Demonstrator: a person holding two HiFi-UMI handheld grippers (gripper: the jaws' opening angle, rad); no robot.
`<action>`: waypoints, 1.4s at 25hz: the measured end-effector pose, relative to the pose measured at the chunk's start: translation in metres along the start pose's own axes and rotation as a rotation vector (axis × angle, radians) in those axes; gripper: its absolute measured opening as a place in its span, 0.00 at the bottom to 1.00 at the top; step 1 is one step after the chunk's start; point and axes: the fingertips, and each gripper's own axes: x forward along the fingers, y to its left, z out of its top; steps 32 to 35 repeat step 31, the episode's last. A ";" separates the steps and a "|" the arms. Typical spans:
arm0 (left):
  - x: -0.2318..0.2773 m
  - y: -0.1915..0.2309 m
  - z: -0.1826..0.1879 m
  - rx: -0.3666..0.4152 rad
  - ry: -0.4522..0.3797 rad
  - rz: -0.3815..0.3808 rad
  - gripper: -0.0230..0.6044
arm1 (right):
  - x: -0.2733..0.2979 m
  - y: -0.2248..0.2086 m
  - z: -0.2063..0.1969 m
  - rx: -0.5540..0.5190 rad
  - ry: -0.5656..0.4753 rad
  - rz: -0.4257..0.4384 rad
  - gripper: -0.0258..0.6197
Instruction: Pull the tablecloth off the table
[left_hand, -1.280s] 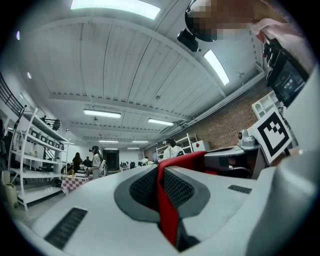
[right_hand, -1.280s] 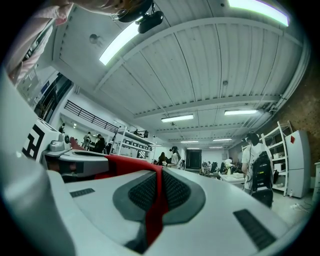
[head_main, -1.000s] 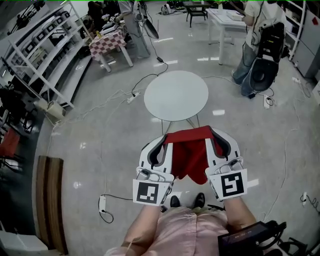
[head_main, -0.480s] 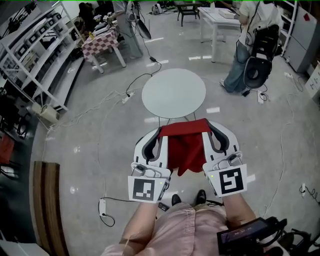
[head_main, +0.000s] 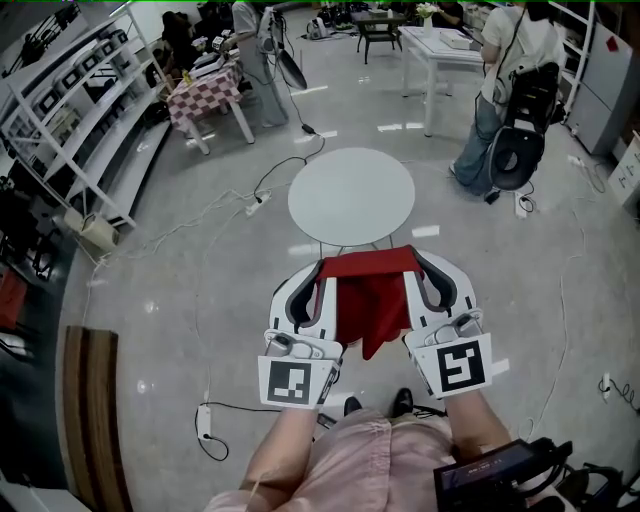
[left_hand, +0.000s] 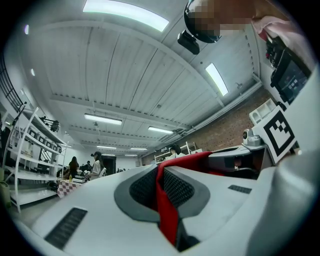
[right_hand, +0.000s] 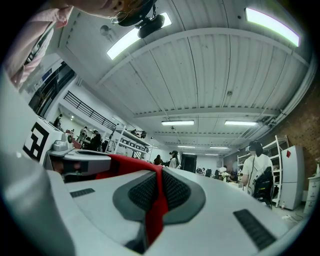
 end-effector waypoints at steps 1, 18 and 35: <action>0.000 0.000 -0.001 -0.001 0.000 0.000 0.11 | 0.000 0.000 -0.001 -0.001 0.000 -0.001 0.08; 0.004 -0.001 -0.003 -0.013 0.009 -0.005 0.11 | 0.001 -0.003 -0.003 0.002 0.010 -0.002 0.08; 0.003 -0.001 -0.005 -0.011 0.014 -0.004 0.11 | 0.001 -0.003 -0.005 -0.002 0.011 0.005 0.08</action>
